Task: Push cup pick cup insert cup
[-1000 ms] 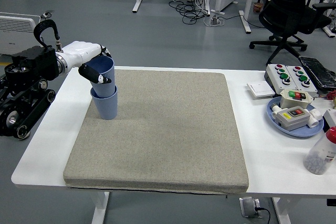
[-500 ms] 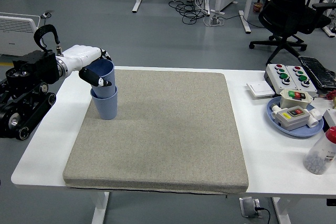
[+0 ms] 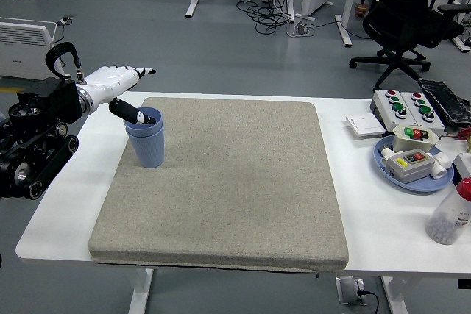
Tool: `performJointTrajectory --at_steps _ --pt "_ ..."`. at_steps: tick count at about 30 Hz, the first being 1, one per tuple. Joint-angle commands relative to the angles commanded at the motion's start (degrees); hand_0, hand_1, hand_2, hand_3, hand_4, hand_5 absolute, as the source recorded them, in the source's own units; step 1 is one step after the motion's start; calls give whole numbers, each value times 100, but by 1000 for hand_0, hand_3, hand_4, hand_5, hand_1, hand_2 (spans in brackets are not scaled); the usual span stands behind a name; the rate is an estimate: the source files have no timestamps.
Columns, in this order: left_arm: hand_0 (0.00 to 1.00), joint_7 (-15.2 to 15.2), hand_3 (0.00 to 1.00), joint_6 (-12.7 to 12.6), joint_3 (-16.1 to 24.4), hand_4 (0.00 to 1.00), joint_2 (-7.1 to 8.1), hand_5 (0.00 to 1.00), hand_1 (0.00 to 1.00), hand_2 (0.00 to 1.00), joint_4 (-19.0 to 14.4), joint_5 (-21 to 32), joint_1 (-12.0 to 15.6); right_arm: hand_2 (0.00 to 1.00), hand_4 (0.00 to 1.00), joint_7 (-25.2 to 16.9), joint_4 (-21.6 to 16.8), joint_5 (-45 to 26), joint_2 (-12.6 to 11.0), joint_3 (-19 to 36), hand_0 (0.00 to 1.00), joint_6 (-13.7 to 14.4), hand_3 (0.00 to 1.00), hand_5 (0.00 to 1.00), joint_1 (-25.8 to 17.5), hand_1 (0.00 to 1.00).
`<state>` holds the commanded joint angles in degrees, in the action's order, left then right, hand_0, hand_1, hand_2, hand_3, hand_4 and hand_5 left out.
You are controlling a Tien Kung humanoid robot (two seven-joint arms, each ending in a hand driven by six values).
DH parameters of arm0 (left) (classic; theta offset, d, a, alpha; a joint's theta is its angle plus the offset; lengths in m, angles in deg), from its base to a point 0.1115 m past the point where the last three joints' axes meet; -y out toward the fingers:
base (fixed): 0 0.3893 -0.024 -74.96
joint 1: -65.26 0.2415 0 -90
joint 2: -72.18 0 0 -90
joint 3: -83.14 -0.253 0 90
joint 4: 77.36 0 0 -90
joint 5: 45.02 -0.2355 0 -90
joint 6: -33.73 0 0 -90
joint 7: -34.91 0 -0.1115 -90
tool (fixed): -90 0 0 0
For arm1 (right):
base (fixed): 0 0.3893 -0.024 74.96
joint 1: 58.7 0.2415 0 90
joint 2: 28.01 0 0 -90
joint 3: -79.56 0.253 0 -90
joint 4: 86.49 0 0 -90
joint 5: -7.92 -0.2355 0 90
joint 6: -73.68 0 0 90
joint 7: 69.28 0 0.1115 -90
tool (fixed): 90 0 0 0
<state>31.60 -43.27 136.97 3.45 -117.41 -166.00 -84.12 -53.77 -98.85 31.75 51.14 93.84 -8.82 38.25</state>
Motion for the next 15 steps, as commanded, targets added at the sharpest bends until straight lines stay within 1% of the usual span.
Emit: performJointTrajectory --at_steps 4,5,7,8,9,10,11,12,14,15 --pt "998 2 998 -48 19 998 6 538 998 998 18 35 20 691 199 -2 0 -10 -2 -10 709 -2 621 536 12 606" --pt "998 -12 998 -84 29 998 8 538 998 998 12 53 30 691 199 -3 0 -12 -2 -13 709 -2 621 536 15 606" --pt "998 -69 998 -247 54 998 16 538 998 998 -26 128 69 691 199 -6 1 -23 -2 -22 709 -2 621 536 20 606" --pt "998 -79 998 -416 70 998 19 538 998 998 -66 269 104 691 199 -8 1 -31 -2 -27 709 -1 621 536 22 606" --pt "953 -83 998 -532 75 911 21 657 967 998 -82 337 117 690 199 -9 1 -35 -1 -29 709 -1 620 536 23 607" --pt "953 -69 998 -670 134 911 20 657 967 998 -156 464 183 690 199 -10 2 -36 -2 -31 709 -1 620 536 26 607" --pt "953 -54 998 -894 199 911 19 657 967 998 -248 687 260 690 199 -11 2 -36 -2 -33 709 -1 620 536 29 607" --pt "953 -50 998 -1067 215 911 18 657 967 998 -272 896 280 690 199 -11 3 -37 -3 -33 709 -1 620 536 30 607" --pt "953 -58 998 -1522 482 911 9 657 967 998 -560 1365 505 690 199 -20 5 -59 -3 -48 709 3 620 536 37 607" --pt "720 -55 793 -1740 601 703 4 779 756 784 -694 1625 597 690 199 -21 6 -64 -3 -52 709 3 620 538 39 605"
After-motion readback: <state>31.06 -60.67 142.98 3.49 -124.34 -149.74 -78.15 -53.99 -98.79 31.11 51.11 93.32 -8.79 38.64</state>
